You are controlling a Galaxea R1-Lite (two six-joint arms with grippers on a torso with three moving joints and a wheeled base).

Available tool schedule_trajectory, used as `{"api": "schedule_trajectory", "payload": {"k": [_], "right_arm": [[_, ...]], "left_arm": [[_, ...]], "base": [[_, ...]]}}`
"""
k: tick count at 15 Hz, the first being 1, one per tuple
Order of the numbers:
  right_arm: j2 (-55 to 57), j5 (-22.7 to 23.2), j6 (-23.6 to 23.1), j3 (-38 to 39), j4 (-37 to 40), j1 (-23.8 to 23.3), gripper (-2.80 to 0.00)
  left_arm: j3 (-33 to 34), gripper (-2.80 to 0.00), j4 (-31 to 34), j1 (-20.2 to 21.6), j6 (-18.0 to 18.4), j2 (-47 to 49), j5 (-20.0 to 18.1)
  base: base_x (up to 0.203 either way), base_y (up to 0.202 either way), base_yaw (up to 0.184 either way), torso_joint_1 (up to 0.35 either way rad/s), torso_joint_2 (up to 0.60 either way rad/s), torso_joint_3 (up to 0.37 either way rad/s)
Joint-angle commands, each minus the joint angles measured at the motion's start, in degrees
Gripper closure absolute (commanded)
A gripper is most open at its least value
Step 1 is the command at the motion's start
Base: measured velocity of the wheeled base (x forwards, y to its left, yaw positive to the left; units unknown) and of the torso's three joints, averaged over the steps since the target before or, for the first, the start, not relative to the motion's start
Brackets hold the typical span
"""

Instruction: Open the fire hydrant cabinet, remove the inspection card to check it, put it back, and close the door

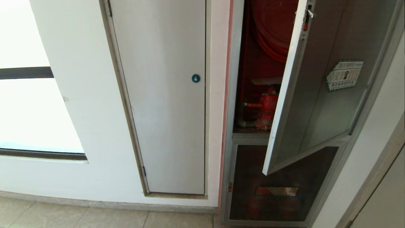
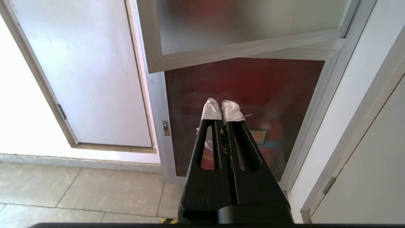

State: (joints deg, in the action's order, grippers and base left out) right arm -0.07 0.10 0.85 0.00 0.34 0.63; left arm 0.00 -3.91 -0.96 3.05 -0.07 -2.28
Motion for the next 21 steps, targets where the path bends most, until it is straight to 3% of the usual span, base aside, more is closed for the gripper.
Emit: {"api": "schedule_trajectory", "payload": {"k": [1, 5, 8, 13, 18, 20, 21], "right_arm": [[0.1, -0.1, 0.0, 0.0, 0.0, 0.0, 0.0], [0.8, 0.1, -0.1, -3.9, 1.8, 0.0, 0.0], [9.9, 0.2, 0.0, -12.4, 4.1, 0.1, 0.0], [30.0, 0.3, -0.5, -23.7, 1.3, 0.2, 0.0], [55.3, 0.5, -0.6, -32.0, -13.7, 2.1, 0.0], [65.5, -1.9, -0.5, -35.8, -22.3, 7.2, 0.0], [69.7, -5.0, -0.5, -38.2, -25.6, 12.4, 0.0]], "left_arm": [[1.6, 0.0, 0.0, 0.0, 0.0, 0.1, 0.0], [1.6, 0.0, 0.0, 0.0, 0.0, 0.1, 0.0], [1.6, 0.0, 0.0, 0.0, 0.0, 0.1, 0.0], [1.6, 0.0, 0.0, 0.0, 0.0, 0.1, 0.0], [1.6, 0.0, 0.0, 0.0, 0.0, 0.1, 0.0], [1.6, 0.0, 0.0, 0.0, 0.0, 0.1, 0.0], [1.6, 0.0, 0.0, 0.0, 0.0, 0.1, 0.0]], "base": [[0.0, 0.0, 0.0, 0.0, 0.0, 0.0], [0.0, 0.0, 0.0, 0.0, 0.0, 0.0], [0.0, 0.0, 0.0, 0.0, 0.0, 0.0], [0.0, 0.0, 0.0, 0.0, 0.0, 0.0], [0.0, 0.0, 0.0, 0.0, 0.0, 0.0], [0.0, 0.0, 0.0, 0.0, 0.0, 0.0], [0.0, 0.0, 0.0, 0.0, 0.0, 0.0]]}}
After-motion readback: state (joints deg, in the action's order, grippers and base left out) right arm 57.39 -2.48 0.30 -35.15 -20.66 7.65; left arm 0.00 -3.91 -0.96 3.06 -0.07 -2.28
